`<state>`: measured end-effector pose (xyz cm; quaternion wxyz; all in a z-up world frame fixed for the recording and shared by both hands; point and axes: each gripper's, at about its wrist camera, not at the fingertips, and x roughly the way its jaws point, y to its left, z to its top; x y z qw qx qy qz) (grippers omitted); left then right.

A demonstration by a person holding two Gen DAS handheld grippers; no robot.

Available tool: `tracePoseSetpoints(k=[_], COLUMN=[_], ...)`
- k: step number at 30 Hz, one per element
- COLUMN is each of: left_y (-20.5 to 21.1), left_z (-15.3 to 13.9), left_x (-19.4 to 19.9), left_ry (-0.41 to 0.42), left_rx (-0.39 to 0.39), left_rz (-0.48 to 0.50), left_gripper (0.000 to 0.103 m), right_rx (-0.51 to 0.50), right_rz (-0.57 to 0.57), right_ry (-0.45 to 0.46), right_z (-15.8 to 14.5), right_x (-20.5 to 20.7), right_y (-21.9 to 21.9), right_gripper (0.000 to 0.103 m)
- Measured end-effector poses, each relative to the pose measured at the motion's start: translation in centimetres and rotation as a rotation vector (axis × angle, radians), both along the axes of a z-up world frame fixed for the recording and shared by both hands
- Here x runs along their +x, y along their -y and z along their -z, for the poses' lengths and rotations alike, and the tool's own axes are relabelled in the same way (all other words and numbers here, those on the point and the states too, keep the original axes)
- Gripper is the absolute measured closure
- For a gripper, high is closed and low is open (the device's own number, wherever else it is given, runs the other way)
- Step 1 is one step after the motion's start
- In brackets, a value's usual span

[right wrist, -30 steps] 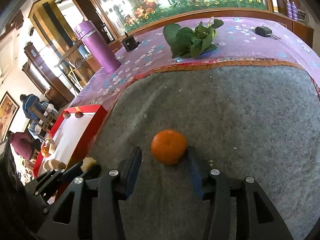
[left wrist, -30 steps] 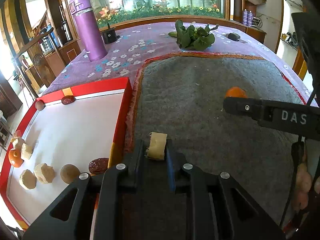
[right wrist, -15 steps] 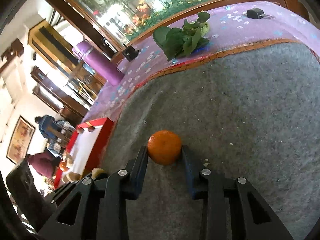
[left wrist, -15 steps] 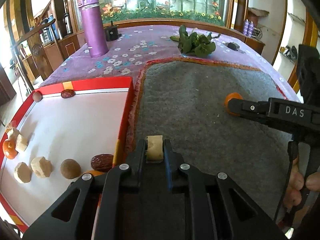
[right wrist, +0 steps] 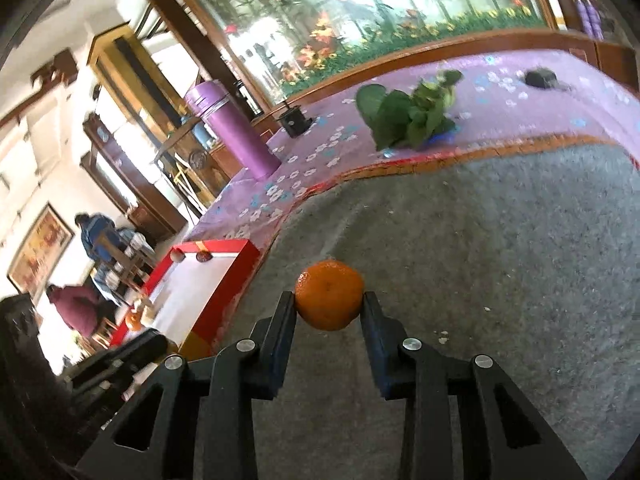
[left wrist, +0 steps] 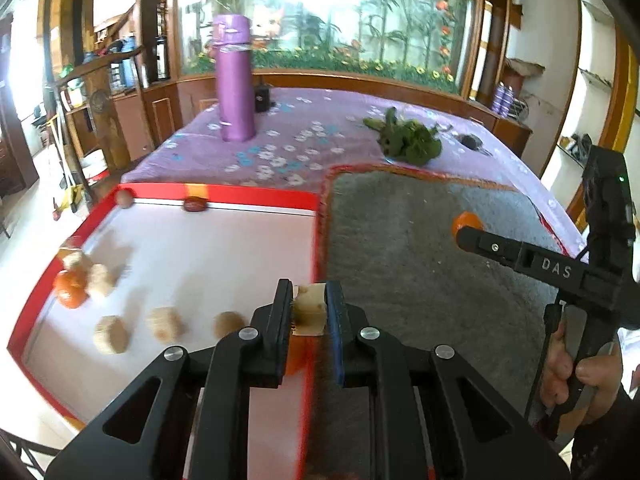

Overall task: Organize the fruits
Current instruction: 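Carry the cream cube and mandarin over the white tray with both tools, then open both tools to drop the cube and mandarin into the tray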

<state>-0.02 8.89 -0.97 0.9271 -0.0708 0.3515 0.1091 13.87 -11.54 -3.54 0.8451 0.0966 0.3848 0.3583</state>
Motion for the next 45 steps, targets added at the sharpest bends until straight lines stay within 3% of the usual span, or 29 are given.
tracePoseSetpoints(k=[10, 21, 45], left_y=[-3.8, -6.6, -8.2], left_z=[-1.1, 0.0, 1.9], left_x=[-3.8, -4.3, -3.8], left_ry=[0.041, 0.025, -0.020], left_rx=[0.046, 0.050, 0.042], left_rz=[-0.107, -0.182, -0.209], left_gripper=[0.089, 0.089, 0.089], right_rx=[-0.002, -0.043, -0.083], right_rz=[-0.174, -0.334, -0.384], right_ry=[0.056, 0.113, 0.081], right_z=[-2.2, -3.2, -1.5], right_x=[-4.0, -8.3, -9.1], right_y=[-6.1, -12.1, -15.6], right_gripper=[0.069, 0.070, 0.070])
